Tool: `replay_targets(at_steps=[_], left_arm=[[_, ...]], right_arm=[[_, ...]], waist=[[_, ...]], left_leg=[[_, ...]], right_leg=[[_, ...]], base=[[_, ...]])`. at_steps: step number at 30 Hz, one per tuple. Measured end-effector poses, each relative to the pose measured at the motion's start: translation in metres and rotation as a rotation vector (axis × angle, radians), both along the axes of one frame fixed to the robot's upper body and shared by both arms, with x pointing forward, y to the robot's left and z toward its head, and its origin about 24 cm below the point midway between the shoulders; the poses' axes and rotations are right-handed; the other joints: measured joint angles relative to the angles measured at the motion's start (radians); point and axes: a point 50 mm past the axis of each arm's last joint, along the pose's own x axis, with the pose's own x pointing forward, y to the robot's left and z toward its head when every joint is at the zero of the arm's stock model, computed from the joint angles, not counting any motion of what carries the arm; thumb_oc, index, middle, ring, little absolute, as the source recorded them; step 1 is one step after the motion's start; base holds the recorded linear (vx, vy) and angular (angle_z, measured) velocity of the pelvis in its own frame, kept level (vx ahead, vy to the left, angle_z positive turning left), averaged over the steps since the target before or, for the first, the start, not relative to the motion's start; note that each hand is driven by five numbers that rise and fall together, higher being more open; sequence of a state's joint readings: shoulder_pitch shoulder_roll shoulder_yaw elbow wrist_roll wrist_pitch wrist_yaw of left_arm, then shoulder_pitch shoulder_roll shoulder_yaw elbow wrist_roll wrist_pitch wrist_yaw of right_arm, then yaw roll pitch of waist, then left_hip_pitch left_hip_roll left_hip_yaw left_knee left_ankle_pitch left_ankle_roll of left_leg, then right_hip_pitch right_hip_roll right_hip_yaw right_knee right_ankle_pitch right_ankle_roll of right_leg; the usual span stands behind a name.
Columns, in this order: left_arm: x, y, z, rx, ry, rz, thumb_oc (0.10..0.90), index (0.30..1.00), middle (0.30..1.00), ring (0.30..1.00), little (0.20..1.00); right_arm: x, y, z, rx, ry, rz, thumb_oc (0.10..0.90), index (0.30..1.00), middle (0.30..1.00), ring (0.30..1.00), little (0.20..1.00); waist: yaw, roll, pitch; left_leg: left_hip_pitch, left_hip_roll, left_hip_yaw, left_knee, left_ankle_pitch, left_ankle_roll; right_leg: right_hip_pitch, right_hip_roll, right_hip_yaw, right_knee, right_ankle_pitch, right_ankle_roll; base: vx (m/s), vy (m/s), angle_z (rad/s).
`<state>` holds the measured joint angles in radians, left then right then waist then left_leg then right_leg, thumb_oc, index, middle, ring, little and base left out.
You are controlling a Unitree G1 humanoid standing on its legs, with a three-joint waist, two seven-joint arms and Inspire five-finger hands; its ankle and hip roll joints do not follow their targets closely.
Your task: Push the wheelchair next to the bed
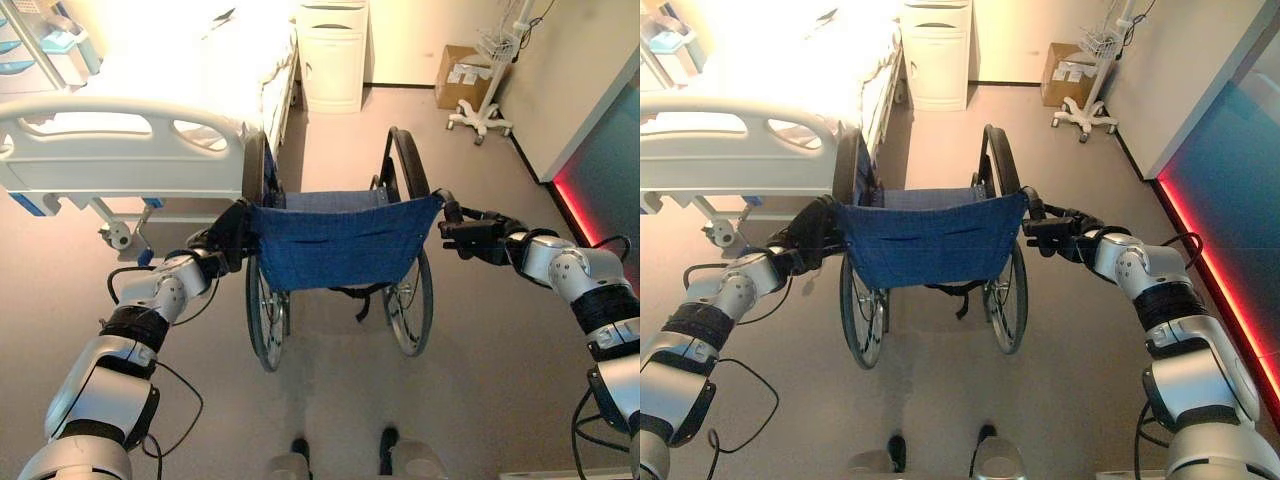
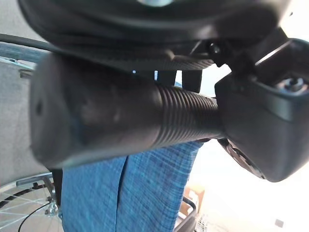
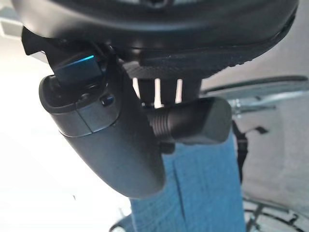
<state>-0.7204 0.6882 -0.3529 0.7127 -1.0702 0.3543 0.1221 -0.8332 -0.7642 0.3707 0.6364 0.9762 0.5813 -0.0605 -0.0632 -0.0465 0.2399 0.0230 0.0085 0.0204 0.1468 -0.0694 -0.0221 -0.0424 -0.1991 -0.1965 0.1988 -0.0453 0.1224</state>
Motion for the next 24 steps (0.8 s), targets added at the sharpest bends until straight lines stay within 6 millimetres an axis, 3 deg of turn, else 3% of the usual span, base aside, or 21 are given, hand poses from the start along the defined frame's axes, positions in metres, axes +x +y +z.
replay_targets(at_steps=[4, 8, 9, 12, 13, 14, 16, 18, 19, 21, 23, 24], left_arm=[[0.001, -0.005, -0.001, -0.009, -0.008, -0.006, 0.400, 0.300, 0.300, 0.300, 0.300], [0.001, -0.006, -0.002, -0.001, -0.002, -0.011, 0.400, 0.300, 0.300, 0.300, 0.300], [0.001, -0.006, -0.003, 0.001, 0.000, -0.011, 0.400, 0.300, 0.300, 0.300, 0.300], [-0.001, 0.001, -0.002, 0.019, 0.008, 0.006, 0.400, 0.300, 0.300, 0.300, 0.300], [-0.001, 0.005, 0.000, 0.025, 0.010, 0.009, 0.400, 0.300, 0.300, 0.300, 0.300], [-0.001, 0.006, 0.002, 0.026, 0.006, 0.006, 0.400, 0.300, 0.300, 0.300, 0.300], [-0.001, 0.008, 0.003, 0.026, 0.000, -0.006, 0.400, 0.300, 0.300, 0.300, 0.300], [-0.002, 0.016, 0.009, 0.035, -0.013, -0.017, 0.400, 0.300, 0.300, 0.300, 0.300], [-0.002, 0.019, 0.011, 0.038, -0.020, -0.018, 0.400, 0.300, 0.300, 0.300, 0.300], [-0.001, 0.027, 0.020, 0.047, -0.038, -0.015, 0.400, 0.300, 0.300, 0.300, 0.300], [-0.001, 0.036, 0.029, 0.057, -0.054, 0.010, 0.400, 0.300, 0.300, 0.300, 0.300], [0.002, 0.037, 0.035, 0.041, -0.078, 0.026, 0.400, 0.300, 0.300, 0.300, 0.300]], right_arm=[[0.001, -0.004, 0.004, -0.005, -0.028, -0.014, 0.400, 0.300, 0.300, 0.300, 0.300], [0.002, -0.004, 0.003, -0.007, -0.030, -0.019, 0.400, 0.300, 0.300, 0.300, 0.300], [0.002, -0.004, 0.001, -0.003, -0.026, -0.022, 0.400, 0.300, 0.300, 0.300, 0.300], [0.004, 0.006, -0.008, 0.014, -0.015, -0.017, 0.400, 0.300, 0.300, 0.300, 0.300], [0.005, 0.009, -0.009, 0.020, -0.012, -0.021, 0.400, 0.300, 0.300, 0.300, 0.300], [0.006, 0.010, -0.007, 0.019, -0.018, -0.023, 0.400, 0.300, 0.300, 0.300, 0.300], [0.005, 0.007, -0.007, 0.015, -0.006, -0.029, 0.400, 0.300, 0.300, 0.300, 0.300], [0.005, 0.007, -0.008, 0.030, 0.001, -0.008, 0.400, 0.300, 0.300, 0.300, 0.300], [0.005, 0.008, -0.007, 0.040, -0.010, -0.002, 0.400, 0.300, 0.300, 0.300, 0.300], [0.009, 0.014, -0.001, 0.062, -0.044, 0.012, 0.400, 0.300, 0.300, 0.300, 0.300], [0.014, 0.024, 0.005, 0.083, -0.083, 0.031, 0.400, 0.300, 0.300, 0.300, 0.300], [0.018, 0.029, 0.012, 0.109, -0.124, 0.038, 0.400, 0.300, 0.300, 0.300, 0.300]], waist=[[-0.023, -0.001, 0.000], [-0.014, -0.004, 0.002], [-0.002, -0.006, 0.002], [0.060, -0.015, 0.022], [0.080, -0.009, 0.026], [0.084, 0.007, 0.036], [0.081, 0.034, 0.054], [0.084, 0.030, 0.052], [0.085, 0.030, 0.053], [0.105, 0.028, 0.051], [0.166, 0.016, 0.051], [0.184, 0.004, 0.052]], left_leg=[[-0.001, -0.067, -0.002, -0.013, 0.019, 0.043], [0.021, -0.099, -0.013, -0.026, 0.028, 0.069], [0.030, -0.100, -0.007, -0.035, 0.029, 0.072], [0.075, -0.083, 0.073, -0.048, 0.023, 0.081], [0.064, -0.085, 0.115, -0.043, 0.026, 0.109], [0.069, -0.063, 0.122, -0.059, 0.022, 0.120], [0.093, -0.028, 0.162, -0.085, 0.046, 0.130], [0.066, -0.016, 0.184, -0.074, 0.052, 0.136], [0.057, -0.012, 0.185, -0.078, 0.060, 0.135], [0.025, 0.002, 0.243, -0.077, 0.076, 0.133], [-0.008, 0.008, 0.281, -0.064, 0.089, 0.120], [-0.057, 0.008, 0.260, -0.039, 0.102, 0.101]], right_leg=[[-0.003, -0.041, 0.032, -0.028, 0.034, 0.049], [0.020, -0.057, 0.045, -0.100, 0.093, 0.068], [0.021, -0.056, 0.039, -0.110, 0.108, 0.065], [0.004, -0.046, -0.064, -0.104, 0.182, 0.022], [-0.012, -0.030, -0.074, -0.121, 0.253, 0.016], [-0.013, -0.020, -0.076, -0.121, 0.271, 0.031], [-0.053, -0.037, -0.124, 0.179, 0.107, -0.021], [-0.049, -0.041, -0.115, 0.378, -0.004, -0.030], [-0.038, -0.041, -0.109, 0.403, -0.028, -0.024], [0.028, -0.016, -0.115, 0.360, -0.097, -0.019], [0.122, 0.012, -0.136, 0.169, -0.147, -0.028], [0.177, 0.064, -0.122, -0.026, -0.134, -0.031]], base=[[-0.26, 0.282, -0.04], [-0.30, 0.210, -0.27], [-0.34, 0.185, -0.66], [-0.41, 0.217, -0.83], [-0.53, 0.233, -0.88], [-0.38, 0.077, -0.63], [-0.41, 0.006, -0.33], [-0.41, -0.104, -0.30], [-0.50, -0.190, -0.41], [-0.49, -0.228, -0.64], [-0.55, -0.239, -1.05], [-0.47, -0.131, -0.69]])
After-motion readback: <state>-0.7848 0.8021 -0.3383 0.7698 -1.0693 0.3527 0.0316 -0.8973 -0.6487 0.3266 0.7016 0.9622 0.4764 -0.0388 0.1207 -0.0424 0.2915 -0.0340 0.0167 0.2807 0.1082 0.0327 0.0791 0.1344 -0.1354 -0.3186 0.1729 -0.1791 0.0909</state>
